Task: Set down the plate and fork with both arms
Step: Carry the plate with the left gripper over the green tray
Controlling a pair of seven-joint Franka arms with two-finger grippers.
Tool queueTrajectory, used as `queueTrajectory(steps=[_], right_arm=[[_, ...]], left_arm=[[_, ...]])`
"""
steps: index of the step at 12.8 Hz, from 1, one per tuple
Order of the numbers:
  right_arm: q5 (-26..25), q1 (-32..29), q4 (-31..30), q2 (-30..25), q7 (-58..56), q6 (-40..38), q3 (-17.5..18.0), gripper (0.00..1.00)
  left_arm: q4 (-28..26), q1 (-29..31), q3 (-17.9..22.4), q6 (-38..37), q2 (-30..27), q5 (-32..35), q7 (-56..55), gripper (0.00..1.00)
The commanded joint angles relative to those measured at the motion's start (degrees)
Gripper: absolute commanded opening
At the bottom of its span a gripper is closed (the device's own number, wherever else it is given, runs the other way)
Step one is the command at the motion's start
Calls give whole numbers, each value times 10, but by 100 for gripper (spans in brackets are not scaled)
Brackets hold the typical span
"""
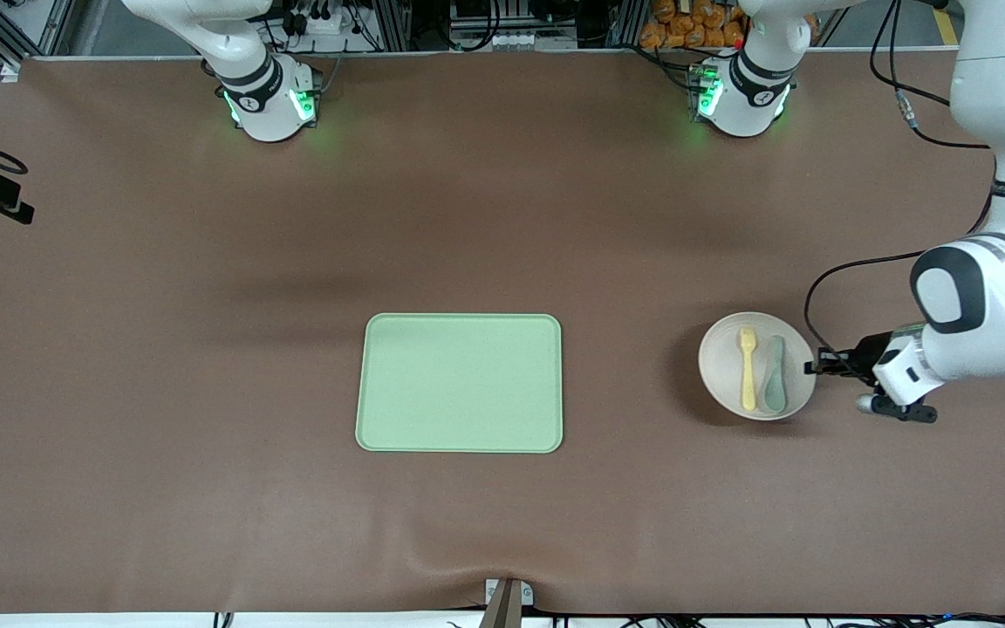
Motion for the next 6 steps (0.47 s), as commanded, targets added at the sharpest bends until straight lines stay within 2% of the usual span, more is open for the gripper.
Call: queueTrajectory(steps=[1,6], right_arm=[[3,-8,2,1,6,0,5,100],[3,-8,2,1,6,0,5,100]], left_arm=[[53,-49,-5,-15,23,-10,-94,0],[134,-141,-6,-15,73,-18,-209,0]])
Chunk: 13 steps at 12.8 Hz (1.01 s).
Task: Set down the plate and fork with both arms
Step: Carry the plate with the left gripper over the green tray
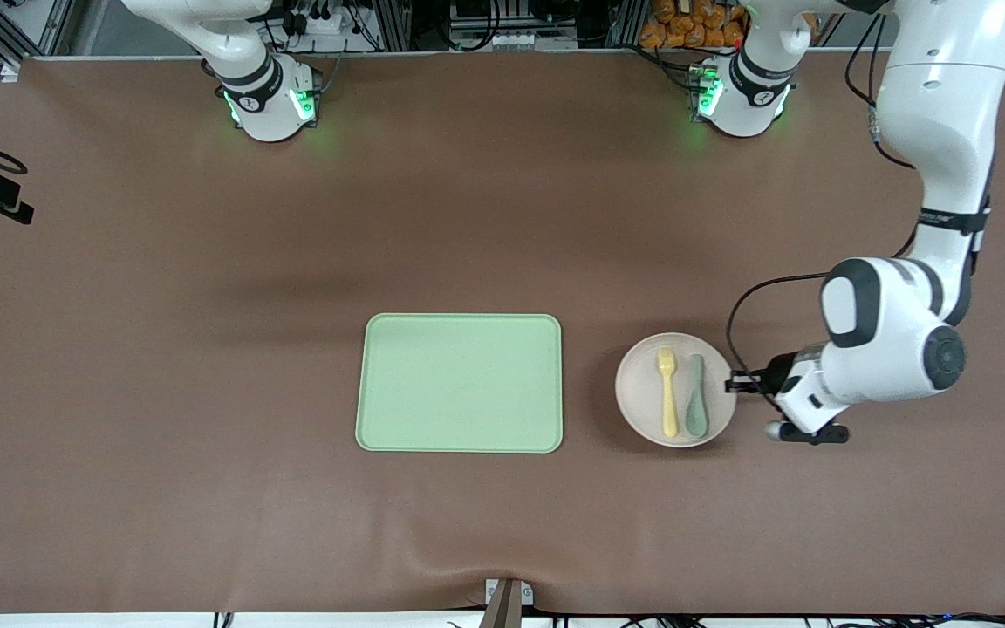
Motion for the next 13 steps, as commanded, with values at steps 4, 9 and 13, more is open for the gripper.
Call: queueTrajectory(steps=[4,9,13], right_arm=[[3,-6,2,1,6,0,5,100],[4,-5,2,1,6,0,5,100],[3,-5,2,1,6,0,5,100]], left_arm=[[124,-94,5,-11,76,-27,-117,0],[157,-174,9,32,117,-27,-165,0],[169,-223,8,87,145,-27,-217,0]])
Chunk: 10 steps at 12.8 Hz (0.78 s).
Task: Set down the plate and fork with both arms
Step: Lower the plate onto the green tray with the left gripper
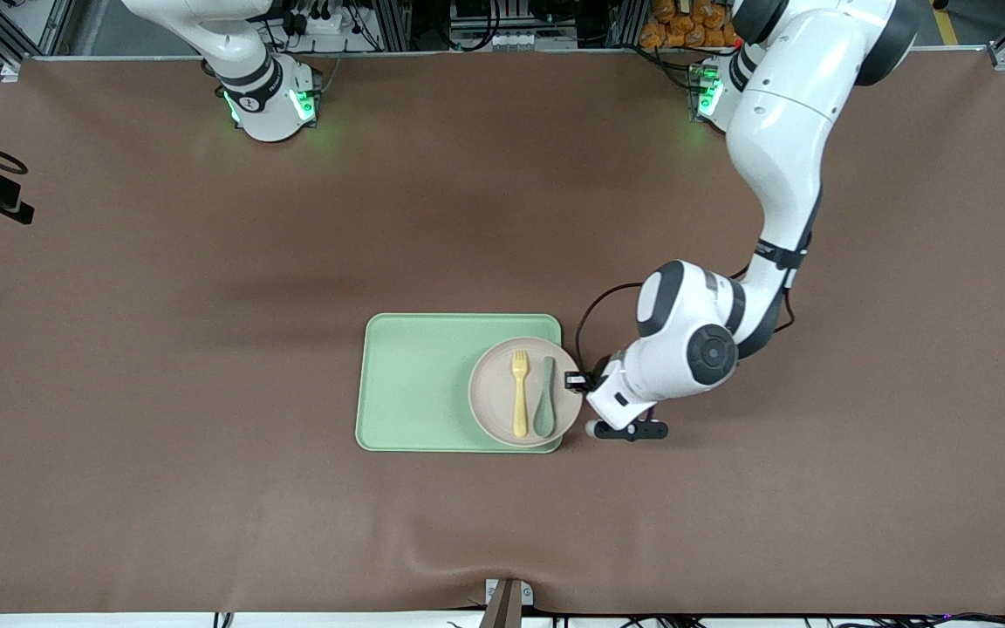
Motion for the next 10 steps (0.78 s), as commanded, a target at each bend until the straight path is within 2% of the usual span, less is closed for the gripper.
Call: queueTrajectory(steps=[1,10], right_arm=[[4,-5,2,1,6,0,5,100],[4,-7,2,1,6,0,5,100]], left_arm=[[37,-41,9,27,31,-12,-43,0],[39,-89,9,104,74,-13,-82,0]])
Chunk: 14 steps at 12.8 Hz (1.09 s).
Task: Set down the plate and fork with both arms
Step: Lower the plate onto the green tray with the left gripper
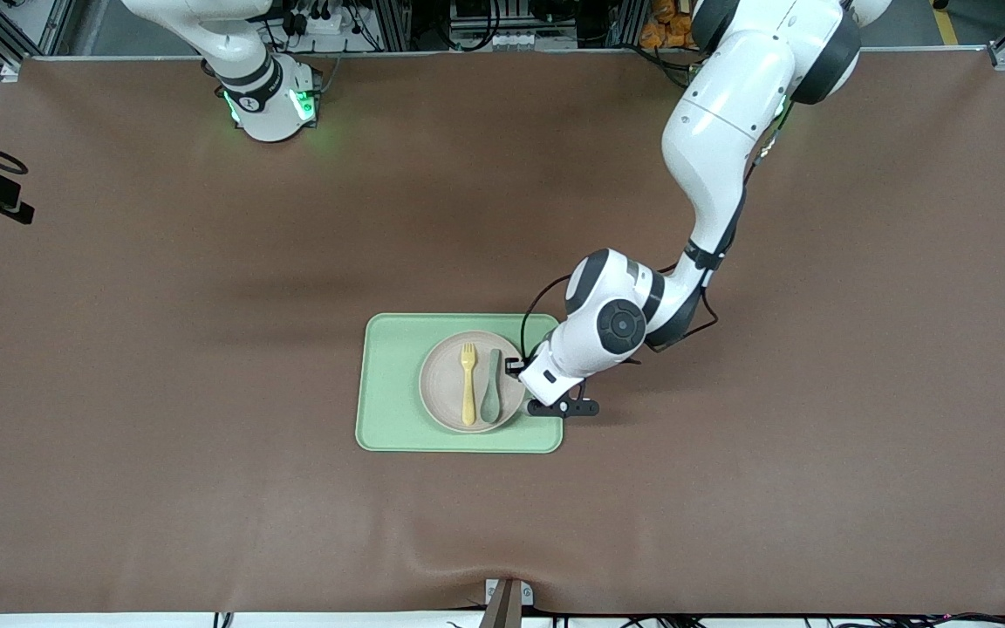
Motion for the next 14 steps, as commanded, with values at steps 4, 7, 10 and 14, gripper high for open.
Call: queueTrajectory(steps=[4,7,10,14], right_arm=[[3,-7,1,0,6,1,5,100],[3,-7,1,0,6,2,5,100],[3,-8,1,1,6,2,5,100],[3,-6,1,1,6,2,5,100]], left_arm=[[17,-7,9,8,11,-12,-51,0],[17,-7,9,8,9,-12,-54,84],[17,-10,9,6,-6,-9,-66,100],[17,-4,15,-29,-51,-4,-67,100]])
